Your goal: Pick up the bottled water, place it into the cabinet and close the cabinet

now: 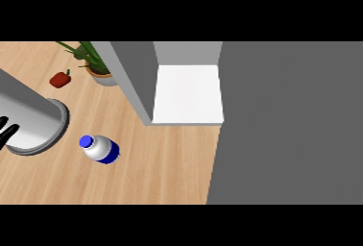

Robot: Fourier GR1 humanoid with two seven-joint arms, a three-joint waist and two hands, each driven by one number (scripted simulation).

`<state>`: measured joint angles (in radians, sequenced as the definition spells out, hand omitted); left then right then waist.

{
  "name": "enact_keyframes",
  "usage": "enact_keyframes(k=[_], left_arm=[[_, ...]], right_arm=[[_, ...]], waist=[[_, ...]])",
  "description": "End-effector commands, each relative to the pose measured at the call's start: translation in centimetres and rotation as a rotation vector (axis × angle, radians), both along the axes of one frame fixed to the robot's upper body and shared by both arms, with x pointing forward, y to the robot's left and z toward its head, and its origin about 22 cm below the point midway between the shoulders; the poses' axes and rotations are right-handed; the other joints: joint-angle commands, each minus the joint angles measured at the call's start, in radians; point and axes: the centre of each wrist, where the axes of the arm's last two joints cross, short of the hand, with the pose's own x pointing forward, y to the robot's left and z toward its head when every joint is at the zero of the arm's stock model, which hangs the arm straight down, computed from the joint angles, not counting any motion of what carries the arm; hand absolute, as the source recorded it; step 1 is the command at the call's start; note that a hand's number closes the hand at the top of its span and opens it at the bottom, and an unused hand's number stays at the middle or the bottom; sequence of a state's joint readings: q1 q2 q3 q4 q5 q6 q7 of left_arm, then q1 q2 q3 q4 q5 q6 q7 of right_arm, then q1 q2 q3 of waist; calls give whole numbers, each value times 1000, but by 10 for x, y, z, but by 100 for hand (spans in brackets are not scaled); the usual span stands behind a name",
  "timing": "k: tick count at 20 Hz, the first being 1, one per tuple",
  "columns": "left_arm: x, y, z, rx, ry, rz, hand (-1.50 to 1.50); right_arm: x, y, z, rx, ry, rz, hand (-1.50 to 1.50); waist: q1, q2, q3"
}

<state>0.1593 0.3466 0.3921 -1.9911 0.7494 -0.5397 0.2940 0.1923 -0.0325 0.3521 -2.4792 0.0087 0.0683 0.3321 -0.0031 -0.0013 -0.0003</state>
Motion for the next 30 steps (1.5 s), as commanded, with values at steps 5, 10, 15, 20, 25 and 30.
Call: enact_keyframes(k=[5, 10, 15, 20, 25, 30], left_arm=[[19, -23, -46, 34, 56, 25, -150], [19, -9, -54, 33, 82, 39, -150], [54, -1, -99, 59, 170, 58, -150], [63, 3, -130, 71, 210, 36, -150], [77, 11, -162, 72, 239, 45, -150], [74, -5, -187, 63, 261, 22, -150]], right_arm=[[-19, 7, 14, -27, -37, -30, -150], [-22, -3, 15, -45, -29, -14, -150], [-26, -9, 16, -41, -39, -15, -150], [-23, 6, 26, -14, -36, -31, -150], [-15, 0, 20, -31, -29, -40, -150], [-30, 6, 26, -11, -22, -38, -150]], waist=[[-6, 0, -1], [-1, 0, 0], [-15, 2, 0], [-7, 2, -1], [-12, 4, -1], [-8, 1, -1]])
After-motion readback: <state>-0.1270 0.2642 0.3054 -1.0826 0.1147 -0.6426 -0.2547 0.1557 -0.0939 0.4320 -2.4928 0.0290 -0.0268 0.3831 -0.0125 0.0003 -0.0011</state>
